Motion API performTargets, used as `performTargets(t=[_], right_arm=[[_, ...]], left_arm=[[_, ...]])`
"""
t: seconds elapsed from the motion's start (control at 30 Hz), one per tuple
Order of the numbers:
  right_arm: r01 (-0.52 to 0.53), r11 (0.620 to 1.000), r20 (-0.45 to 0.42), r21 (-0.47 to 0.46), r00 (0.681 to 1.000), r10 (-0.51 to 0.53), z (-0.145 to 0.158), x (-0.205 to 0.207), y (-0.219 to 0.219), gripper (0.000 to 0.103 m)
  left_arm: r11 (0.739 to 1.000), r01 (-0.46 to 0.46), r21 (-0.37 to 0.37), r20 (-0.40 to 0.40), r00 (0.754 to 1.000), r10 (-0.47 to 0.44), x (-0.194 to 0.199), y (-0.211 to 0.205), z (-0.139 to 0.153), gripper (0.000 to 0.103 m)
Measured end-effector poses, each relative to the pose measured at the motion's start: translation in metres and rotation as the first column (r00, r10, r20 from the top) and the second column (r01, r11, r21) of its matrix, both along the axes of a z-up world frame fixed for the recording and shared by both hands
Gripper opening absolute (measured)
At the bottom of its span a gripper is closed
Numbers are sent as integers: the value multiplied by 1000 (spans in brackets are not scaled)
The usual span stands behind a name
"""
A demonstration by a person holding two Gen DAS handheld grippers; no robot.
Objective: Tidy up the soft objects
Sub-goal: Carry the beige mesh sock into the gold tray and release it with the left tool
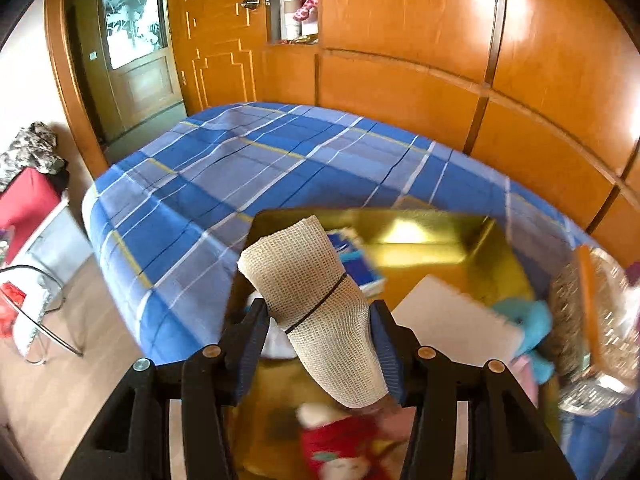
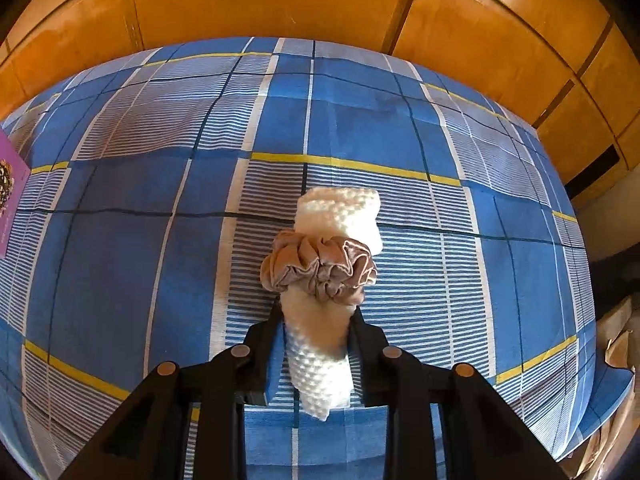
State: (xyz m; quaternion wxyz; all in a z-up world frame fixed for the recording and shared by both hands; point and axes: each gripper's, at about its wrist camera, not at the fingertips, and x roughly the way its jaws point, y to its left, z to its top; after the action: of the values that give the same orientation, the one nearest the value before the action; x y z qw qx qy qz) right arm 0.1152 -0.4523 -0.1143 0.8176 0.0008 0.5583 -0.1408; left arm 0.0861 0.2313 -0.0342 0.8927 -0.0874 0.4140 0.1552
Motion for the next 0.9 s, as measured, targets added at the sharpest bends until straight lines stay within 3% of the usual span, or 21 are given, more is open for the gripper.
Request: performTargets(t=[0.13,0.43,0.57,0.9], right_arm=[[25,1000,0,-3,1000,-25,1,-4,-1,28],[23,983,-21,-182,999,-28,-1,-2,33,26],[12,970,-25,-244,1000,-18,3,-6,42,25],[22,965,-11,-260,1000,-26,2,-5,37,25]], left_arm=[[998,23,63,-9,1000,-22,-11,-6,-15,54],[994,77,81,34,996,-80,-25,-26,-18,59],[994,94,59,54,994,-97,-31,-30,-12,64],[994,107,30,119,987,-110,-50,-38,5,81]])
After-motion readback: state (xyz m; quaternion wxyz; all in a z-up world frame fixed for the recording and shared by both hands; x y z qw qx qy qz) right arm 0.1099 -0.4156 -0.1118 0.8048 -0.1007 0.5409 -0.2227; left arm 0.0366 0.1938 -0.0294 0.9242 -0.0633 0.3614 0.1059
